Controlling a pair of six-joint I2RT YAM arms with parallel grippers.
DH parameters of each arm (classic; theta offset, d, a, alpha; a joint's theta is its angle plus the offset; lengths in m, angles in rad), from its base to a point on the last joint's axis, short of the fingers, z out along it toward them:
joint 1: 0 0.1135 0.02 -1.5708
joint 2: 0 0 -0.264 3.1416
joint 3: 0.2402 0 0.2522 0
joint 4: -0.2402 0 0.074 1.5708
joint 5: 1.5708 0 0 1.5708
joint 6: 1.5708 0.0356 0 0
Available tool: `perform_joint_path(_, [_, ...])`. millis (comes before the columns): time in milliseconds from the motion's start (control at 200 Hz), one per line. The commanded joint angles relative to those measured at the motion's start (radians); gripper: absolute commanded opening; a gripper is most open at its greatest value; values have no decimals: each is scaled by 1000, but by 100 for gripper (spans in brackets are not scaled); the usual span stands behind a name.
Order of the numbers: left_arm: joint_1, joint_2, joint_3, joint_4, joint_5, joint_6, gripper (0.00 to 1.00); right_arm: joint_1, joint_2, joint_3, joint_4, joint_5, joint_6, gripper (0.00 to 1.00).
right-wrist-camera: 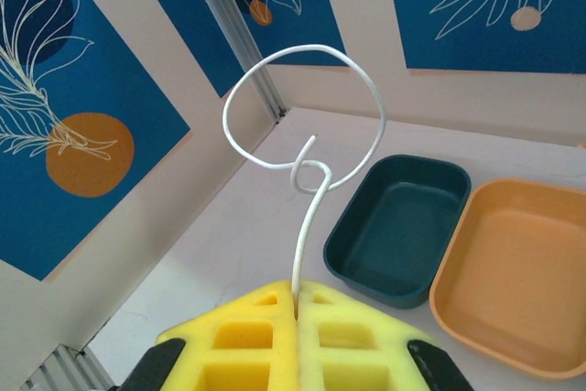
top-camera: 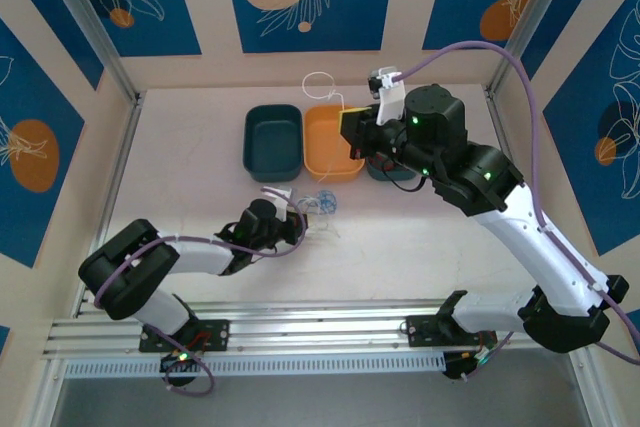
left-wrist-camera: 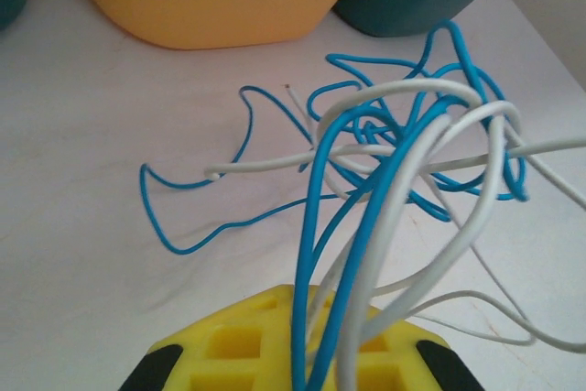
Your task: Untangle the cables
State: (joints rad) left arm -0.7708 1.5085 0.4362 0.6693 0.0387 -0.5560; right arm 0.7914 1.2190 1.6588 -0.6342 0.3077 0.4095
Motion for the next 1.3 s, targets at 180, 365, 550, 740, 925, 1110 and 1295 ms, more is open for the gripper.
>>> perform_joint_path(180, [-2, -14, -36, -64, -73, -45, 0, -4, -57, 98, 9, 26, -84, 0])
perform_joint_path(365, [-2, -30, -56, -91, -102, -57, 0, -9, -79, 146, 18, 34, -114, 1])
perform_joint_path(550, [-2, -35, -65, -102, -129, -73, 0, -16, -85, 187, 15, 49, -134, 0])
perform_joint_path(740, [5, -45, -66, -125, -142, -84, 0, -29, -82, 199, 21, 64, -151, 0])
perform_joint_path(925, [10, -75, -80, -148, -176, -104, 0, -52, -83, 204, 21, 66, -156, 0])
perform_joint_path(1110, [24, -114, -86, -222, -221, -115, 0, -73, -67, 283, -15, 69, -183, 0])
perform_joint_path(1295, [32, -123, -102, -229, -232, -135, 0, -87, -82, 333, -1, 83, -224, 0])
